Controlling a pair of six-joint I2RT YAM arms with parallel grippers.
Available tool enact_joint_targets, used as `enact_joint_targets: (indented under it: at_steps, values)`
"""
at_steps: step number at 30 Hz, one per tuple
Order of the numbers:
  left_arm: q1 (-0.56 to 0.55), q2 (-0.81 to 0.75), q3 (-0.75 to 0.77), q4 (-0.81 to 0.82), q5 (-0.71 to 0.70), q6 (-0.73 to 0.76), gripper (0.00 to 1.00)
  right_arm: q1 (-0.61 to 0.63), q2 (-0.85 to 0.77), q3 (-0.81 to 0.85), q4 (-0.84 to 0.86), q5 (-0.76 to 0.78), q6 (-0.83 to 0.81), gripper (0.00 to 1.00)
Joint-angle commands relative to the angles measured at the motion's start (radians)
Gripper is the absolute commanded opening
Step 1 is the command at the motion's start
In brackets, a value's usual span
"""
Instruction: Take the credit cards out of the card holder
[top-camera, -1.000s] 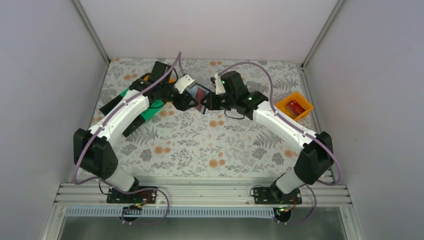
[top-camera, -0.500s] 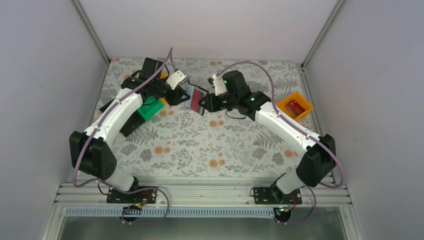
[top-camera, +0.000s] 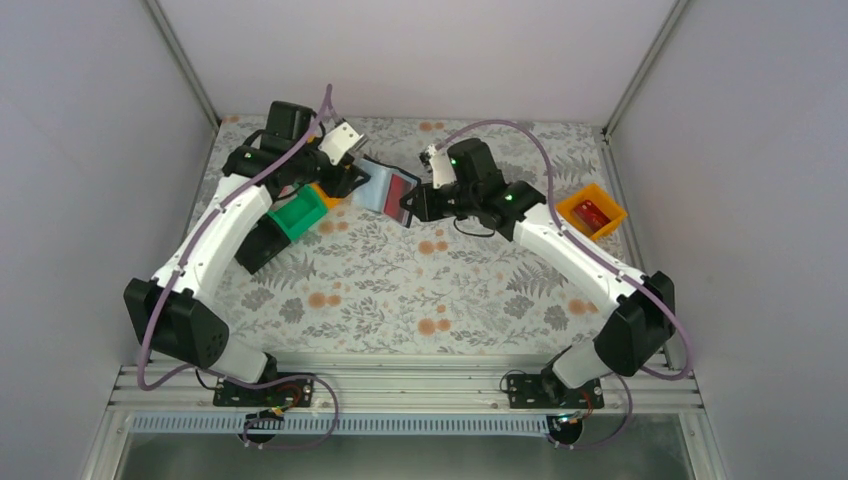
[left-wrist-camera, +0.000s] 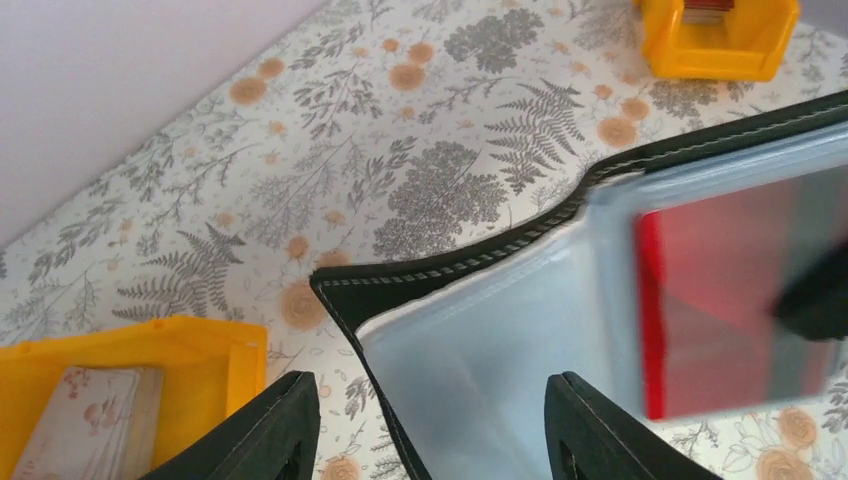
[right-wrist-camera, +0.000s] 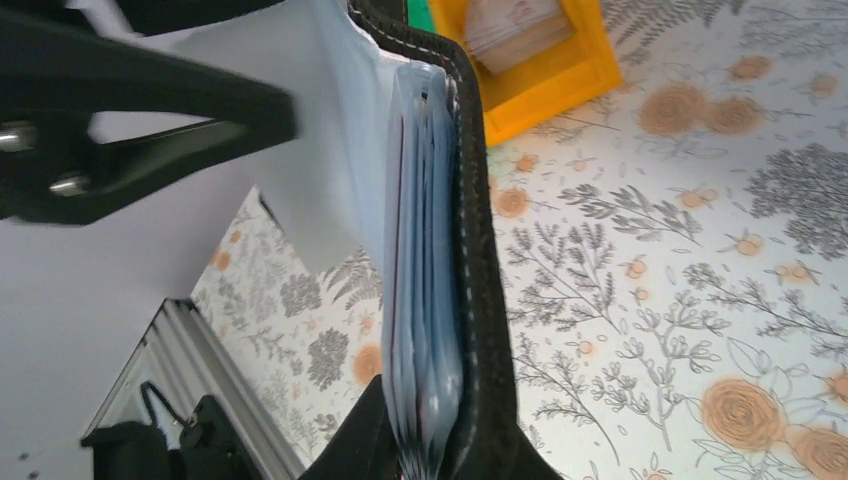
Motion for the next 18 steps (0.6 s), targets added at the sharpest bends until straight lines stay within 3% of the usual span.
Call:
enact_joint_targets:
  at_steps: [1, 11, 16, 18]
  values:
    - [0.008, 0.000, 0.071, -0.067, 0.104, 0.058, 0.59, -0.005, 0.064, 0.077, -0.031, 0.098, 0.063, 0.04]
    - [0.029, -0.038, 0.168, -0.072, 0.100, 0.059, 0.58, 0.013, 0.257, 0.220, -0.053, 0.114, 0.072, 0.04]
    - [0.034, -0.001, 0.081, -0.098, 0.344, 0.053, 0.32, 0.024, 0.241, 0.190, 0.040, -0.033, 0.029, 0.04]
    - [0.061, 0.018, 0.058, -0.109, 0.421, 0.059, 0.29, 0.023, 0.213, 0.158, 0.062, -0.058, -0.016, 0.04]
